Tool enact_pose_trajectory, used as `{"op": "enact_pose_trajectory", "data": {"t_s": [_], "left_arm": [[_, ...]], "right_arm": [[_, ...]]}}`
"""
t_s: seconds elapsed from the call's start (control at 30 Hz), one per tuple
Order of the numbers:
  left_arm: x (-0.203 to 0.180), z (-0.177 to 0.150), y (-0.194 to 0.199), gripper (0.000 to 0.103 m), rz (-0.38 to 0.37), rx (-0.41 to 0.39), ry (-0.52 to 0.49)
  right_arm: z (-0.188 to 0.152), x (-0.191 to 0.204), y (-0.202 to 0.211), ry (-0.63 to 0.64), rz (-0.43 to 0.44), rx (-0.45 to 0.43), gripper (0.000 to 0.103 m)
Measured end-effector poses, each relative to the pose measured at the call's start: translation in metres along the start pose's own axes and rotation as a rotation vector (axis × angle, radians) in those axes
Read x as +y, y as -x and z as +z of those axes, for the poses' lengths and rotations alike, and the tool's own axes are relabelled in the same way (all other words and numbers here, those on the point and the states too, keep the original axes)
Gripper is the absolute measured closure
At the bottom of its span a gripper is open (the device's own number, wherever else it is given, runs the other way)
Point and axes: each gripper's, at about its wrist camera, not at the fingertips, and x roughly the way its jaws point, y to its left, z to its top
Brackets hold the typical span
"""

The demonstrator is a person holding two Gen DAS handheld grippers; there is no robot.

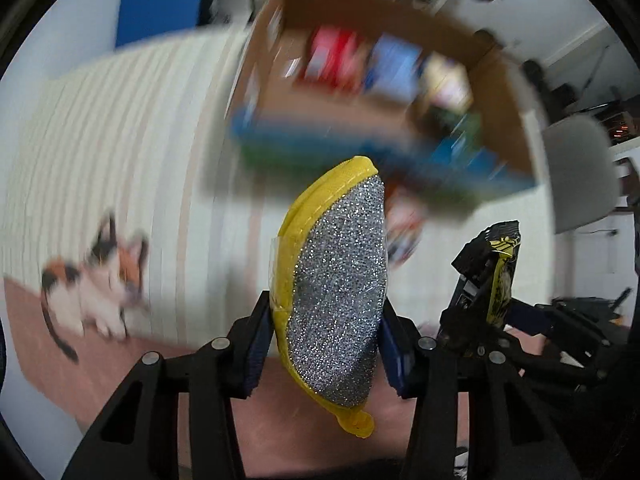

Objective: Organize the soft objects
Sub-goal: 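Place the sponge and wipes pack into the box and open both tools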

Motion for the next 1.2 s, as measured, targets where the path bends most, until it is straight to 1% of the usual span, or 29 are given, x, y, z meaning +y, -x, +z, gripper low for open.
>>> {"op": "enact_pose_trajectory", "data": {"t_s": [0.03, 0.07, 0.1, 0.13, 0.17, 0.23, 0.27, 0.3, 0.37, 0.47, 0.5, 0.57, 0.67, 0.7, 0.8, 0.87, 0.9, 0.93, 0.97, 1.0, 1.03, 1.1, 1.17, 1.2], "left_arm": [[-0.003, 0.018, 0.013, 0.058, -0.028, -0.014, -0.012], [-0.004, 0.029, 0.023, 0.058, -0.044, -0.026, -0.022], [-0.002, 0.051, 0.031, 0.058, -0.047, -0.038, -0.037], [0.001, 0.067, 0.037, 0.058, -0.041, -0.045, -0.049], [-0.003, 0.086, 0.038, 0.058, -0.027, -0.054, -0.058], [-0.002, 0.114, 0.035, 0.058, 0.003, -0.052, -0.072], [-0.003, 0.132, 0.027, 0.058, 0.005, -0.033, -0.072], [0.000, 0.143, 0.015, 0.058, 0.002, -0.012, -0.065], [0.004, 0.170, -0.006, 0.058, -0.020, 0.046, -0.039], [0.006, 0.193, -0.036, 0.058, -0.031, 0.121, -0.014], [0.006, 0.200, -0.047, 0.058, -0.032, 0.148, -0.006], [0.008, 0.209, -0.063, 0.058, -0.027, 0.183, -0.004], [0.009, 0.217, -0.087, 0.057, -0.025, 0.236, -0.007], [0.009, 0.218, -0.093, 0.055, -0.028, 0.253, -0.006], [0.013, 0.216, -0.113, 0.053, -0.013, 0.323, 0.014], [0.015, 0.215, -0.119, 0.048, 0.001, 0.322, 0.017], [0.016, 0.214, -0.121, 0.035, 0.011, 0.320, 0.016], [0.017, 0.213, -0.122, 0.020, 0.017, 0.318, 0.015], [0.018, 0.212, -0.124, 0.016, 0.027, 0.322, 0.003], [0.019, 0.210, -0.124, 0.013, 0.030, 0.320, 0.002], [0.021, 0.209, -0.124, 0.012, 0.034, 0.316, 0.004], [0.021, 0.207, -0.123, 0.012, 0.059, 0.313, -0.006], [0.023, 0.202, -0.118, 0.010, 0.064, 0.299, -0.016], [0.024, 0.199, -0.115, 0.005, 0.064, 0.288, -0.014]], "right_arm": [[0.010, -0.001, 0.021, 0.001, 0.010, -0.037, 0.058], [0.022, -0.002, 0.042, 0.004, 0.016, -0.072, 0.058], [0.034, -0.005, 0.051, 0.002, 0.019, -0.092, 0.058], [0.050, -0.014, 0.066, -0.002, 0.021, -0.114, 0.058], [0.067, -0.021, 0.075, -0.005, 0.016, -0.128, 0.058], [0.105, -0.043, 0.084, -0.020, 0.006, -0.141, 0.058], [0.119, -0.049, 0.083, -0.026, 0.007, -0.134, 0.058], [0.134, -0.054, 0.076, -0.033, 0.013, -0.119, 0.058], [0.160, -0.067, 0.062, -0.044, 0.026, -0.088, 0.058], [0.192, -0.082, 0.036, -0.043, 0.007, -0.045, 0.058], [0.201, -0.080, 0.023, -0.037, 0.000, -0.031, 0.058], [0.219, -0.082, 0.005, -0.031, -0.009, 0.003, 0.058], [0.229, -0.082, -0.021, -0.025, -0.027, 0.062, 0.058], [0.232, -0.083, -0.031, -0.024, -0.036, 0.082, 0.058], [0.236, -0.089, -0.051, -0.034, -0.049, 0.117, 0.058], [0.240, -0.094, -0.068, -0.038, -0.040, 0.170, 0.054], [0.244, -0.096, -0.077, -0.042, -0.031, 0.185, 0.051], [0.244, -0.097, -0.081, -0.032, -0.037, 0.193, 0.035], [0.246, -0.097, -0.082, -0.021, -0.046, 0.188, 0.017], [0.246, -0.096, -0.081, -0.011, -0.061, 0.181, 0.010], [0.246, -0.096, -0.080, -0.007, -0.065, 0.174, 0.007], [0.247, -0.096, -0.079, -0.009, -0.072, 0.172, 0.007], [0.249, -0.095, -0.076, -0.006, -0.087, 0.167, 0.006], [0.249, -0.095, -0.075, -0.007, -0.102, 0.163, 0.004]]}}
